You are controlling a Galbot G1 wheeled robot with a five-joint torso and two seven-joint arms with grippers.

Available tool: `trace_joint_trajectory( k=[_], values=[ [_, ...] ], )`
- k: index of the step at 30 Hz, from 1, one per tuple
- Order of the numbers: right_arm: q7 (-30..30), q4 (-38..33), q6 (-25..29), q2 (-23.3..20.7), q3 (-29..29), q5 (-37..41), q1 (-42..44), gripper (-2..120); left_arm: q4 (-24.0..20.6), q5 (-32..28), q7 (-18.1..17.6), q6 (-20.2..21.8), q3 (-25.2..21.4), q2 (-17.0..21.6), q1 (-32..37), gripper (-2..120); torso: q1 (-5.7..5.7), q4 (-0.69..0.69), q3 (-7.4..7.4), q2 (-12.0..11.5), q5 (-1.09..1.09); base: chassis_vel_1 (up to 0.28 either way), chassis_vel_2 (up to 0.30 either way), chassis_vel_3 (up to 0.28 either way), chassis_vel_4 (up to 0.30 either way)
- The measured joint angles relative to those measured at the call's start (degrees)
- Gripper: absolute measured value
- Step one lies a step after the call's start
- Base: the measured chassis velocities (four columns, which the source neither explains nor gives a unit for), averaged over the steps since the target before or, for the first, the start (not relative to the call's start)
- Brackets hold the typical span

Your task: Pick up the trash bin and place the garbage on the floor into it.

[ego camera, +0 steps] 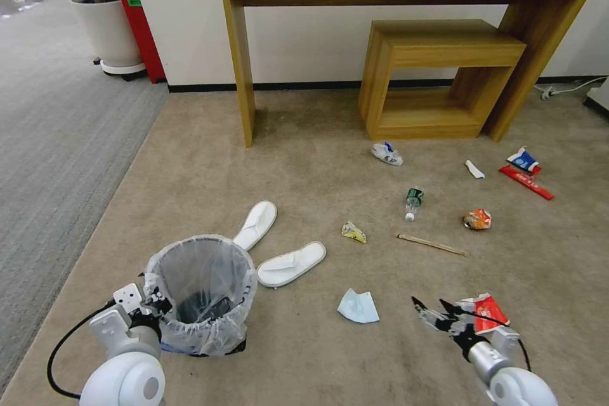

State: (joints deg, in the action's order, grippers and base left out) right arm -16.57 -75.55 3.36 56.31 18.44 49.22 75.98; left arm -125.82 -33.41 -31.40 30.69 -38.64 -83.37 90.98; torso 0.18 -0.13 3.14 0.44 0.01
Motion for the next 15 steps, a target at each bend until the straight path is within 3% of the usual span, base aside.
trace_joint_trajectory(
  k=[15],
  values=[
    [-4.44, 11.52, 3.24, 2.83, -10.93, -1.14, -10.15, 98, 0.17, 1.27, 0.11, -0.50, -0.22, -1.19, 0.56, 2, 0.00, -0.01, 0.00, 0.00, -0.03, 0.000, 0.000, 0.000, 0.000]
  ],
)
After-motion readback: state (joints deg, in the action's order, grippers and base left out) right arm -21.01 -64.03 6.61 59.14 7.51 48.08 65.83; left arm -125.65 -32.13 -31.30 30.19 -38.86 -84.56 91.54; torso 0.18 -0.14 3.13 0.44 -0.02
